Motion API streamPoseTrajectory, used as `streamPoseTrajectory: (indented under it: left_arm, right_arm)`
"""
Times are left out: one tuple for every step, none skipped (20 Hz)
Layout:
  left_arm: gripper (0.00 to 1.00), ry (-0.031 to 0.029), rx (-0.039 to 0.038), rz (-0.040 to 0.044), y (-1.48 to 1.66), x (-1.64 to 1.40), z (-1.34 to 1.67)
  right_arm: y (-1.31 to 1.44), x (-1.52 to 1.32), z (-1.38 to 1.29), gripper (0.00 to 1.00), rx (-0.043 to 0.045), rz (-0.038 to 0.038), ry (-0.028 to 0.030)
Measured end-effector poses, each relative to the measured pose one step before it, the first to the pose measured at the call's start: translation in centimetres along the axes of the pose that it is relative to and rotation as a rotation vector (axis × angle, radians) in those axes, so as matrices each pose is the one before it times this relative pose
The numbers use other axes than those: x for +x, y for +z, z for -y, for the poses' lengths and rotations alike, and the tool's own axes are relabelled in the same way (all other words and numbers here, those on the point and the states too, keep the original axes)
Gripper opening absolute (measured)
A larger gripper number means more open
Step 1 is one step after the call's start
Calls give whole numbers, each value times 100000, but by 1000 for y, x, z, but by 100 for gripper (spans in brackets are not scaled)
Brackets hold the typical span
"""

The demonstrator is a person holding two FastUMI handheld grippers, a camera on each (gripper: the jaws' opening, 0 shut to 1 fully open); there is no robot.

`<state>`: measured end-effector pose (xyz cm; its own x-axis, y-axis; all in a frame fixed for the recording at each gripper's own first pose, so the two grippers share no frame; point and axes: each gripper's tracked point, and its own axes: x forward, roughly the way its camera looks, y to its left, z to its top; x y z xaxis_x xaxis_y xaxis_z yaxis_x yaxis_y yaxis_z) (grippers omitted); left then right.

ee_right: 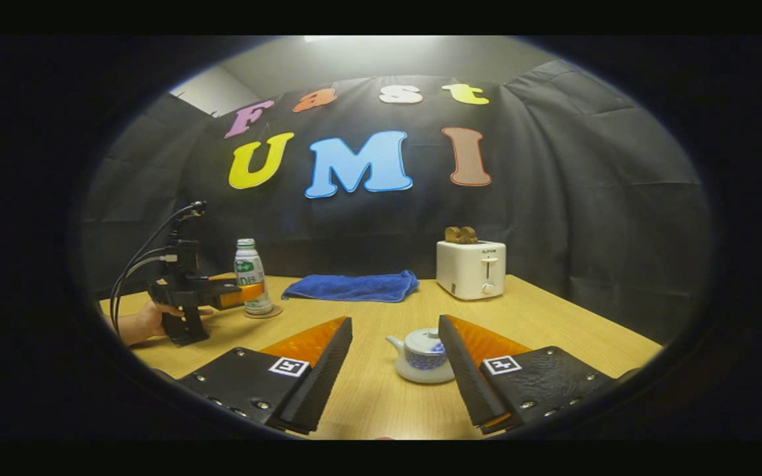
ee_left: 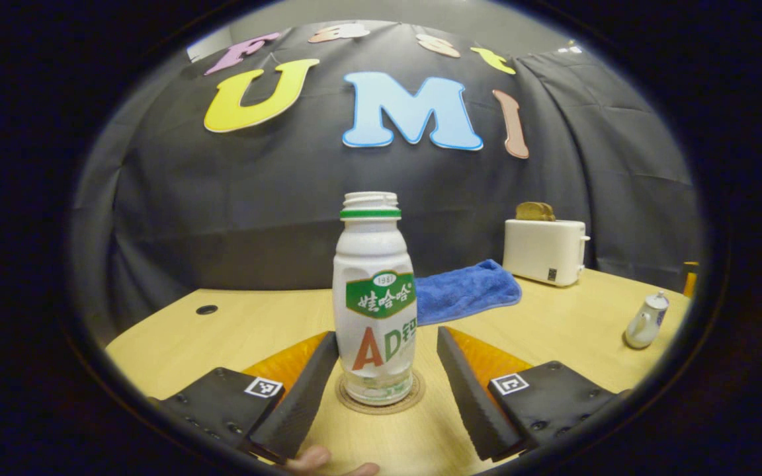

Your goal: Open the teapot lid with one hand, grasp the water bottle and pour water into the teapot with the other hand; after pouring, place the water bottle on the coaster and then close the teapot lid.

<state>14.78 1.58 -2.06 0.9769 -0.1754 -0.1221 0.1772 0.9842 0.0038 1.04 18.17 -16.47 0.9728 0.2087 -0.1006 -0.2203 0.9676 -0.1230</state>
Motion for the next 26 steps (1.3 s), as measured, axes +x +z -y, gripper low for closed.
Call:
streamPoseTrajectory:
  left_arm:
    - [100,520,346,93,-224,-1133,124]
    - [100,152,-1209,-994,-298,-1212,264]
    - [98,-167,-1339,812,-16,-1244,371]
    - [100,-952,-16,2278,360,-1141,561]
    - [100,-190,1094,2338,276,-866,368]
    - [100,-132,767,-1082,-255,-345,216]
    - [100,-207,-78,-2604,-713,-416,185]
    - [100,-208,-1190,-1619,-322,-629,287]
    - [100,-607,-1169,273,112,-510,405]
    - [100,211,-1216,778,162,-678,488]
    - [100,-196,-1065,-137,-134,-832,634]
    - [100,940,-933,-137,-42,-710,606]
    - [99,1730,-56,821,-74,-802,549]
    - [99,2726,1038,1670,257,-923,446]
    - [98,4715,804,1243,68,-847,27]
    - [98,3000,20,1644,248,-1046,156]
    - [100,2134,-738,1705,305,-1340,620]
    - [100,2369,763,2250,650,-1154,298]
    - [100,2888,170,3383,441,-644,-190]
    - [98,-810,1775,-1212,-485,-788,345]
    - [96,-1205,-689,666,-236,-330,733]
    - [98,-2006,318,124,116,143,521]
    - [100,-910,-93,-553,-47,-103,29]
    - [100,387,-58,251,-64,141,-189]
    - [100,1026,-79,286,298,-95,-529]
    - [100,429,53,-328,-80,-121,-238]
  right_arm:
    - [-458,-31,-699,81,283,-1026,1545]
    - [-402,50,-820,81,268,-1104,1735]
    - [-327,111,-913,81,-285,-778,1408]
    - [-378,312,-826,81,-1184,-1152,1168]
    - [-350,294,-1181,80,-1116,-1054,2571]
    - [-230,272,-1243,81,-675,-949,2850]
    - [-18,150,-936,81,-752,-110,2016]
    - [92,210,-590,81,-856,178,826]
    - [-97,279,-421,81,-284,140,-49]
    - [-340,504,-458,81,55,-1133,-505]
    - [-499,632,-347,81,-665,-1679,-1155]
    - [-273,564,-211,81,-1768,-756,-1776]
    - [-82,345,47,81,-1439,-778,-2878]
    - [443,418,222,81,372,1184,-3007]
    - [-127,273,-150,81,1164,539,-2282]
    - [-163,105,-243,83,1507,-842,-1536]
    - [-247,244,-482,85,999,-1408,-243]
    - [11,-484,114,85,330,266,-926]
    - [348,-106,359,86,1798,1659,-1849]
    - [383,-220,300,88,1917,2309,-1177]
    - [478,-352,426,93,1477,2574,-1191]
    - [512,-346,44,94,920,3357,-505]
    - [169,-305,146,93,166,2161,-1312]
    - [-138,-178,269,93,-2445,377,-1565]
    - [-354,-98,2,93,-2917,-455,-311]
    - [150,-109,59,94,444,95,-147]
